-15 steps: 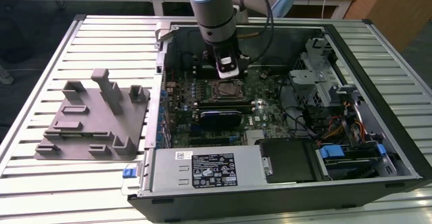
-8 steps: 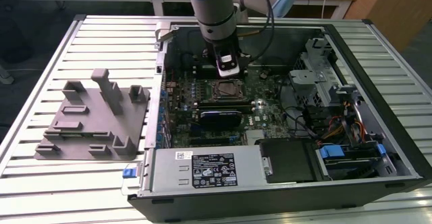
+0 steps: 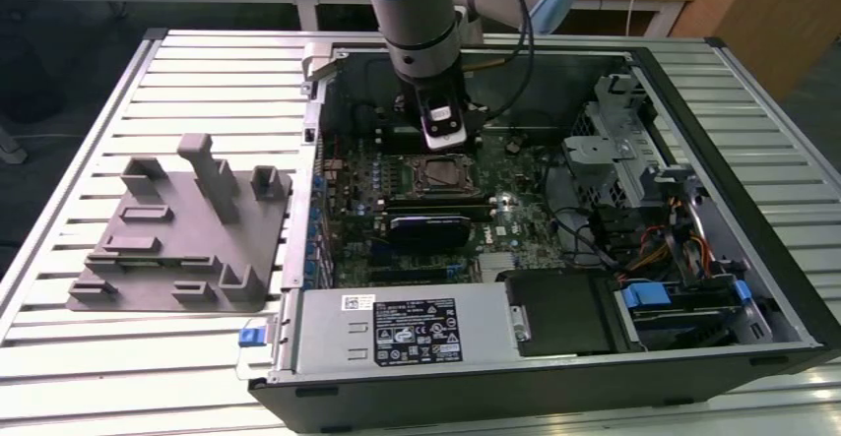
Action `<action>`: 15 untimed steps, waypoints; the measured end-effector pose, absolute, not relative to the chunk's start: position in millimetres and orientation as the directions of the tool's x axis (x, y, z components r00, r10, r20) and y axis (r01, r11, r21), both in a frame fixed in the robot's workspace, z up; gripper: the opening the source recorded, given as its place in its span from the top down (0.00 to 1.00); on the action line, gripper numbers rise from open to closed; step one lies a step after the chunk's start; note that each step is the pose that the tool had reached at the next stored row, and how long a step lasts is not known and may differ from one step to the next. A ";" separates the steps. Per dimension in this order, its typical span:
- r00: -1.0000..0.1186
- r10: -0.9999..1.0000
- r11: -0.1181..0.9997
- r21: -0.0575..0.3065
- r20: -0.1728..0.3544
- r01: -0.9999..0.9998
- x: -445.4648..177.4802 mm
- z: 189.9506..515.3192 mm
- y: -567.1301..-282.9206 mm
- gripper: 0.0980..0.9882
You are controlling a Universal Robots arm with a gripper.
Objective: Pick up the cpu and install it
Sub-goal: 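Install the first cpu locking lever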
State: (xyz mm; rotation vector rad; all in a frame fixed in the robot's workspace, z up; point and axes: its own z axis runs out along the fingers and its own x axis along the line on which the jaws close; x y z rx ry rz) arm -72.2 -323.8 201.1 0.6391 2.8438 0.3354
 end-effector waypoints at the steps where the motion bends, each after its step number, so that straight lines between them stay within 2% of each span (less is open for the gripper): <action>1: -0.885 0.440 0.883 0.255 -0.153 0.395 -72.3 201.1 -323.5 0.99; 9: -0.890 0.425 0.902 0.159 -0.165 0.401 -71.7 200.7 -323.3 0.99; 15: -0.899 0.425 0.903 0.118 -0.100 0.414 -69.7 200.4 -323.7 0.99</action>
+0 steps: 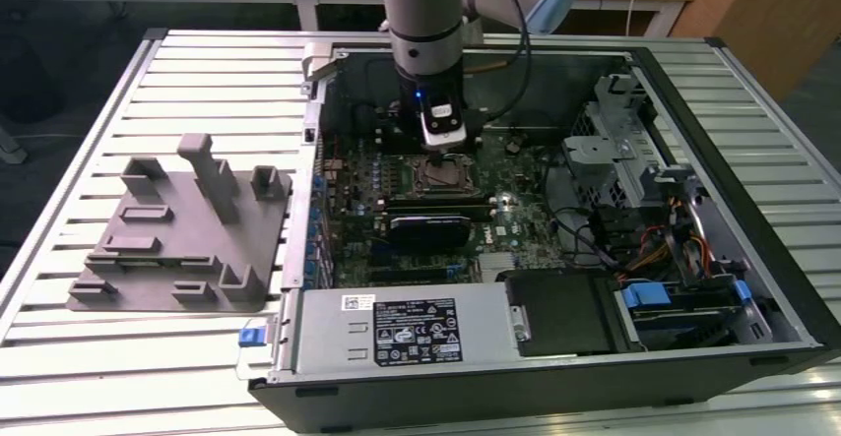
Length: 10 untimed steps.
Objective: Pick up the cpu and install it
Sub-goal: 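Install the first cpu locking lever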
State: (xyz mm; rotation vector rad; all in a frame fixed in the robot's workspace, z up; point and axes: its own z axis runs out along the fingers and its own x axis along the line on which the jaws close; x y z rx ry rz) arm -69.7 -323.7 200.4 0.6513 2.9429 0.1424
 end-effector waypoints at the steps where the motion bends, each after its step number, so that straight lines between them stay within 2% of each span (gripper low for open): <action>1: -0.900 0.425 0.903 0.117 -0.097 0.414 -69.7 200.4 -323.7 0.99; 10: -0.900 0.424 0.904 0.108 -0.101 0.414 -69.6 203.1 -323.7 0.99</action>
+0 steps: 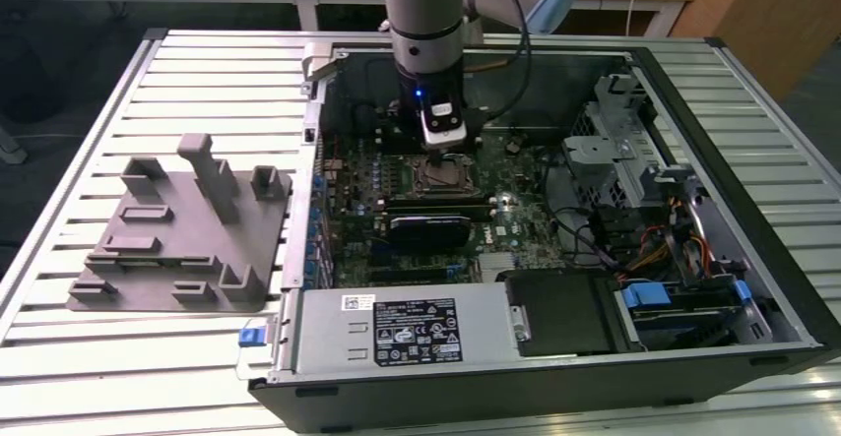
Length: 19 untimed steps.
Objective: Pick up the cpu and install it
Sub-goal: 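Install the first cpu locking lever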
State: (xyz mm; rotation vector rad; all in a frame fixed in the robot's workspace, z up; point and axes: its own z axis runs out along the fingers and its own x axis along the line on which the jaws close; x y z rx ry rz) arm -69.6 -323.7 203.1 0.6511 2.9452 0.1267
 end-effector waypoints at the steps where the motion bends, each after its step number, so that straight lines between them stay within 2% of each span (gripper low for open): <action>1: -0.900 0.424 0.904 0.107 -0.102 0.414 -69.6 205.0 -323.7 0.99; 10: -0.900 0.423 0.905 0.097 -0.105 0.414 -69.6 215.9 -323.7 0.99; 14: -0.900 0.421 0.907 0.071 -0.111 0.415 -69.5 216.0 -324.1 0.99; 19: -0.902 0.420 0.907 0.058 -0.104 0.416 -68.1 216.0 -329.8 0.99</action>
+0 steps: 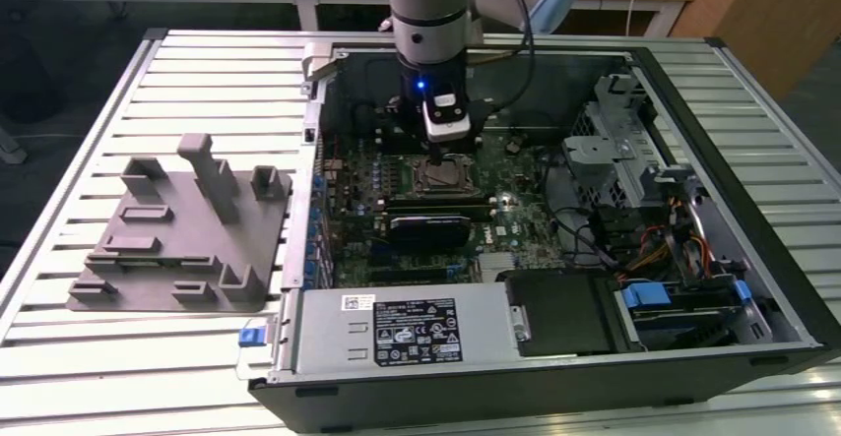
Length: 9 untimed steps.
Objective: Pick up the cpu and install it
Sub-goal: 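Install the first cpu locking lever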
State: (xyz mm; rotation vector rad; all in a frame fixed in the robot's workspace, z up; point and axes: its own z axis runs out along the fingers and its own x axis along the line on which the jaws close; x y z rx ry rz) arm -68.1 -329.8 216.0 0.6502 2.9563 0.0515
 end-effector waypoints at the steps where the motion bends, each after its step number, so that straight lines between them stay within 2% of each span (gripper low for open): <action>1: -0.902 0.420 0.907 0.057 -0.102 0.416 -67.6 216.0 -331.7 0.99; 9: -0.904 0.419 0.908 0.049 -0.085 0.416 -53.2 215.2 -338.4 0.99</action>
